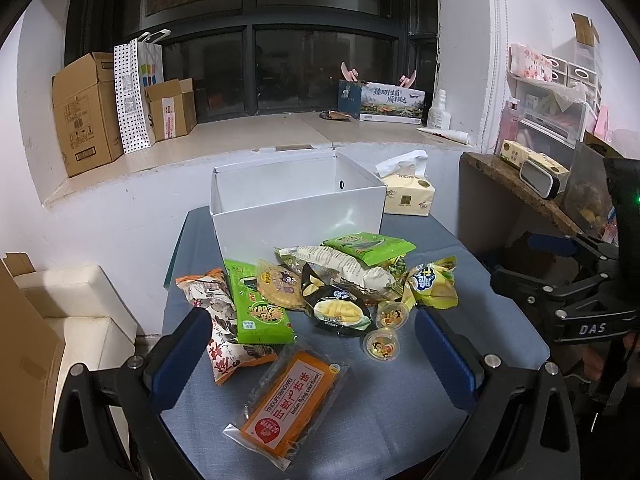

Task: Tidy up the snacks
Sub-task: 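Grasp the green seaweed snack pack with the right tool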

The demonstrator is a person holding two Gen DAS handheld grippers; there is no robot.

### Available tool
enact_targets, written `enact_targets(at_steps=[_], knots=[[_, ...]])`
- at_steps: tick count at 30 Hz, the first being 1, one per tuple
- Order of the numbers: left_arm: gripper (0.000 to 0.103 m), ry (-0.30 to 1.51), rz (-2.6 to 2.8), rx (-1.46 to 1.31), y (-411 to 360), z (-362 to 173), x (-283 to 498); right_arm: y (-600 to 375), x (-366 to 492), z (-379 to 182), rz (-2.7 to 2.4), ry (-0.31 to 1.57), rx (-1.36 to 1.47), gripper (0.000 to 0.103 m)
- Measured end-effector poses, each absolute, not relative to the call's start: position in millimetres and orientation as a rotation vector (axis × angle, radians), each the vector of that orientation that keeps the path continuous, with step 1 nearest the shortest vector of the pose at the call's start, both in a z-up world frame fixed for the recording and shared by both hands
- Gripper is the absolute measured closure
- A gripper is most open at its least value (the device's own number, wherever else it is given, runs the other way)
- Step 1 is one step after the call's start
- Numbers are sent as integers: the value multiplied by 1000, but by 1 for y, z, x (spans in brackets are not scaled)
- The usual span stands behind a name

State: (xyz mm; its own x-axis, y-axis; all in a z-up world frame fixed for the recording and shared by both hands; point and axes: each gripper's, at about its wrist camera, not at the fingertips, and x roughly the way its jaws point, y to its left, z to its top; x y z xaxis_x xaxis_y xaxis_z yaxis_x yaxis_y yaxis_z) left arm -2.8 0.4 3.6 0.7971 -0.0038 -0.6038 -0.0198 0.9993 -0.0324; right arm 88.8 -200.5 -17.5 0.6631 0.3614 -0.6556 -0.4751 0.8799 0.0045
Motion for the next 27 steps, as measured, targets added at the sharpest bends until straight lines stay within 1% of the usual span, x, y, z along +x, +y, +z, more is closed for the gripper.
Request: enact_targets(at_steps=[6, 14, 17, 22, 26, 27], knots=[[0, 648, -7, -64, 4, 2, -1, -188, 112, -26, 513, 724, -185, 0], [0, 639, 46, -91, 17, -7, 1, -135, 186, -46, 527, 811, -219, 0], [0, 640, 68, -122, 27, -12, 2, -112, 222, -60, 524, 883, -206, 0], [0, 583, 115, -119, 37, -13, -3, -86, 270, -90, 439, 980, -236, 0], [0, 606, 110, -120, 41, -14, -1, -75, 285, -117, 447, 1072, -244, 0], [0, 615, 106, -117, 40, -15, 0, -74, 286, -123, 455, 1085, -237, 3]])
